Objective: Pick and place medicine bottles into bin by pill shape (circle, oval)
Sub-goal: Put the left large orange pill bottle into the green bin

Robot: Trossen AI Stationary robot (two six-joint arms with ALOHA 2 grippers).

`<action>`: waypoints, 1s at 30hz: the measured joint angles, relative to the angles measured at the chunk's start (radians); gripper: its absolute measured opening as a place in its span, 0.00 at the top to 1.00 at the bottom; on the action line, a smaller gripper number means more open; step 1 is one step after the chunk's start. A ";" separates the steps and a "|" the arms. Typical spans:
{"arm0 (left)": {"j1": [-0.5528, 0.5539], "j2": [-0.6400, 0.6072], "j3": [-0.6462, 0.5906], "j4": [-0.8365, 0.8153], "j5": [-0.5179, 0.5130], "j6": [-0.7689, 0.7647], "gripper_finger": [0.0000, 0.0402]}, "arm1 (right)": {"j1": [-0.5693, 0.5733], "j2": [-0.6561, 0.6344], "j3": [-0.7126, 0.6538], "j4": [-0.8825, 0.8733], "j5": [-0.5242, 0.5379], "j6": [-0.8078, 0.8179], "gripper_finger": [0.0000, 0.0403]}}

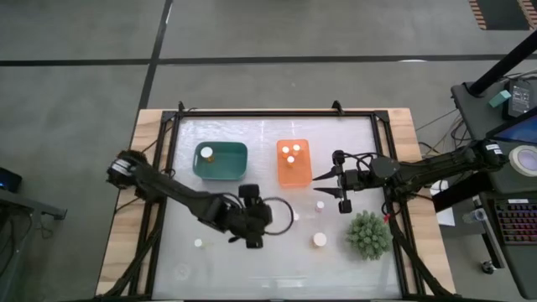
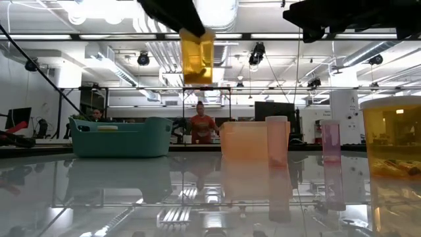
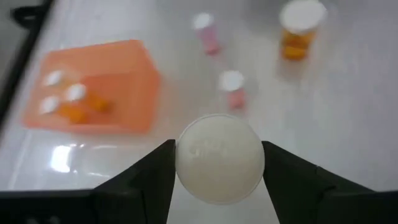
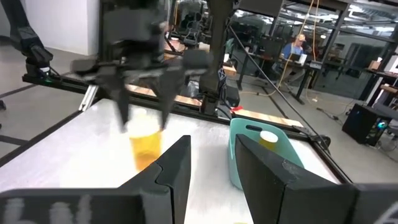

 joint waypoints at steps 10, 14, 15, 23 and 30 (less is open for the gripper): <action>0.113 -0.210 -0.133 -0.032 -0.112 -0.083 0.51 | 0.000 -0.001 0.001 0.001 0.000 -0.021 0.71; 0.167 -0.299 -0.239 -0.033 -0.179 -0.192 0.51 | 0.000 -0.001 0.001 0.001 0.000 -0.029 0.71; 0.183 -0.320 -0.265 -0.036 -0.191 -0.225 0.51 | 0.000 0.000 0.001 0.001 0.001 -0.030 0.71; 0.292 -0.421 -0.449 -0.023 -0.234 -0.457 0.51 | -0.002 0.004 0.004 0.001 0.002 -0.036 0.71; 0.388 -0.432 -0.548 -0.005 -0.237 -0.592 0.51 | -0.002 0.005 0.004 0.001 0.002 -0.036 0.71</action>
